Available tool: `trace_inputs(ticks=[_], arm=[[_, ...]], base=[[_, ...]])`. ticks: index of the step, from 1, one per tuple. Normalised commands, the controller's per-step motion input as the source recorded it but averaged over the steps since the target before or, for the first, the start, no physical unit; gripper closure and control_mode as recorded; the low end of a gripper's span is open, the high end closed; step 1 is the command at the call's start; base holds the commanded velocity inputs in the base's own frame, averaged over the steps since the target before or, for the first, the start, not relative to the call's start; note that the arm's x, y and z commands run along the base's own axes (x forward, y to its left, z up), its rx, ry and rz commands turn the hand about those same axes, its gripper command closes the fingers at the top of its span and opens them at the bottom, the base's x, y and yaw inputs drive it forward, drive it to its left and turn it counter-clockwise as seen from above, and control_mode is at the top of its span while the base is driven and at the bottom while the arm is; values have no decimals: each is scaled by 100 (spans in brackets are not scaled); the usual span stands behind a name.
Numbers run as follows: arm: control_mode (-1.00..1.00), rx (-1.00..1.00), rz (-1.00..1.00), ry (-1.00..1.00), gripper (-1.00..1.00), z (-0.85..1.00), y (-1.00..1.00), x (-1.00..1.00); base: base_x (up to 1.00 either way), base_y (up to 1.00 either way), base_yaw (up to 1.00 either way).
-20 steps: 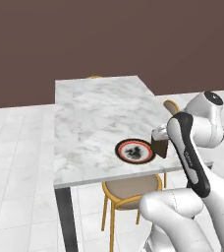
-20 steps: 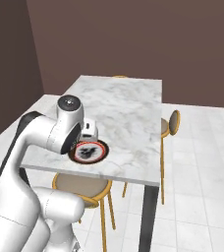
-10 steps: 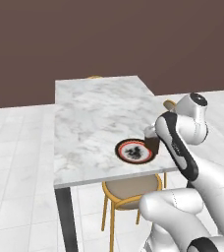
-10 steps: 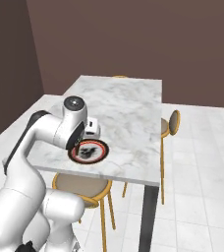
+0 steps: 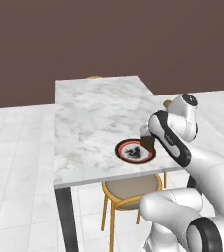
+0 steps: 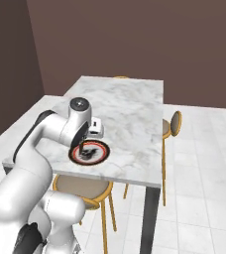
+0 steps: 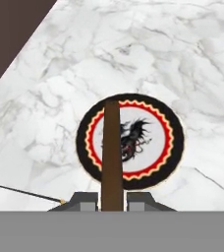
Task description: Start the toaster. Once the lever pops up, take the bread to the plate on the dining counter.
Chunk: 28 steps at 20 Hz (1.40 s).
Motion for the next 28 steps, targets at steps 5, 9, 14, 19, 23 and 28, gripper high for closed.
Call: trace_inputs(ticks=[5,9,14,19,23,28], arm=[[-100,0,0,0,100,-17,3,22],[-100,0,0,0,100,-23,4,18],[-100,0,0,0,100,-27,4,22],[-100,0,0,0,100,-29,0,16],[-100,0,0,0,100,-25,0,13],[-100,0,0,0,100,-14,0,16]], base=[[0,0,0],[0,0,0],[0,0,0],[0,0,0],[0,0,0],[0,0,0]])
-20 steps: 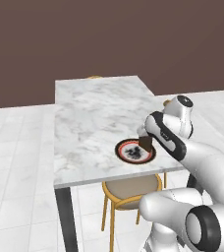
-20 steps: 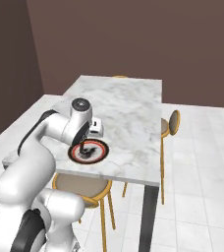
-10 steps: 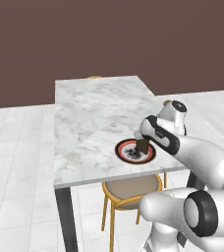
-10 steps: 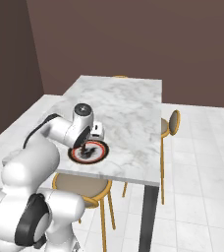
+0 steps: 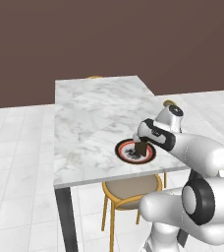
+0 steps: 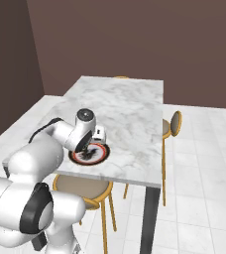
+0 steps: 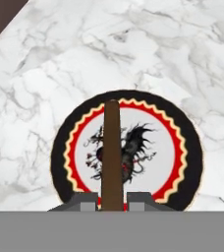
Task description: Start the toaster. Once the lever pops up, take the bread to the plate on the dining counter.
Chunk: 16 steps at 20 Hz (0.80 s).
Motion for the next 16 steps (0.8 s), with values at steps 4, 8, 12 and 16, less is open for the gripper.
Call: trace_inputs(ticks=[4,8,12,16], arm=[[-100,0,0,0,100,-11,0,18],[-100,0,0,0,100,-5,0,16],[-100,0,0,0,100,-10,0,18],[-100,0,0,0,100,-6,0,17]], base=[[0,0,0],[0,0,0],[0,0,0],[0,0,0]])
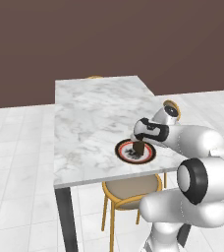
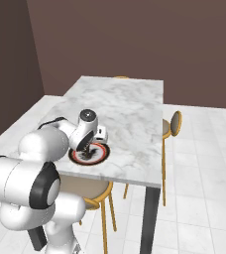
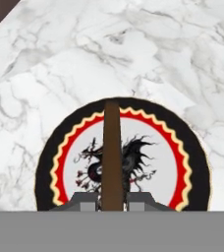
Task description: Start the toaster. Once the lever pops up, take the bread to the plate on the dining counter.
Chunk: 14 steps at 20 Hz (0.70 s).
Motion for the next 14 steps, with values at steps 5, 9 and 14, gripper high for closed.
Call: trace_inputs(ticks=[5,9,14], arm=[[-100,0,0,0,100,-3,0,9],[-100,0,0,0,100,-3,0,5],[-100,0,0,0,100,-4,0,3]], base=[[0,0,0],[0,0,0],[0,0,0]])
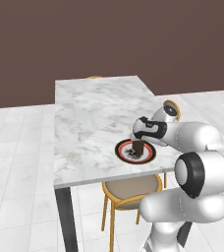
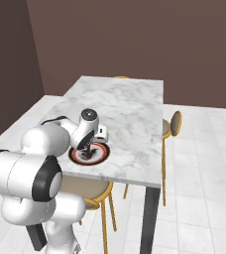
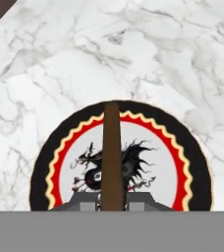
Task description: Start the toaster. Once the lever pops up, take the bread to the plate on the dining counter.
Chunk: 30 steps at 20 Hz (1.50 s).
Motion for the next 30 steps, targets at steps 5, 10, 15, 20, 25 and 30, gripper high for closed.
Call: trace_inputs(ticks=[5,10,15,20,25,30], arm=[[-100,0,0,0,-100,-1,0,0],[-100,0,0,0,-100,0,0,0],[-100,0,0,0,-100,0,0,0],[-100,0,0,0,-100,0,0,0],[-100,0,0,0,-100,0,0,0],[-100,0,0,0,-100,0,1,0]], base=[[0,0,0],[0,0,0],[0,0,0],[0,0,0],[0,0,0],[0,0,0]])
